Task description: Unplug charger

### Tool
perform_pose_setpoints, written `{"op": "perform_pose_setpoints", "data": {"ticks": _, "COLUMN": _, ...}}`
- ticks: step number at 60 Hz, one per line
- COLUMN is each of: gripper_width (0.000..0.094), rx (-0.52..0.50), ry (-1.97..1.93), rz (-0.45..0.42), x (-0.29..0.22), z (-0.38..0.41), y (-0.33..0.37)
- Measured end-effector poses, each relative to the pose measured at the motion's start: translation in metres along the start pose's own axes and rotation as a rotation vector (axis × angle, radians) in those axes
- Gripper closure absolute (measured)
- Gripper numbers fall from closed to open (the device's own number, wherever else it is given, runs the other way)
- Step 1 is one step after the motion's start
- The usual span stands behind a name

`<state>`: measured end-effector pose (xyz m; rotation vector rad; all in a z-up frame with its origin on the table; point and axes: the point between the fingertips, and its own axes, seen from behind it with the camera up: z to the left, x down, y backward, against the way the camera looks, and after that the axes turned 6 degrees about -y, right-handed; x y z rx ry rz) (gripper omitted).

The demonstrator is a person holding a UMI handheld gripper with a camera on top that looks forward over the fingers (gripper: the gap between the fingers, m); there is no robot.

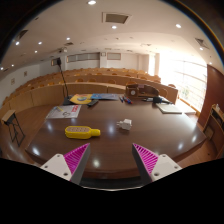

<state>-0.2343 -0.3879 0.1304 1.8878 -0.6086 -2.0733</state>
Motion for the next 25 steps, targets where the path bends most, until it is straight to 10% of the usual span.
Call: {"op": "perform_pose_setpoints", "data": {"ticks": 25, "gripper_width": 0.0083, "rx": 0.019, "ry": 0.018, "rz": -0.013, "x": 0.018, "z": 0.014, "y": 0.075}}
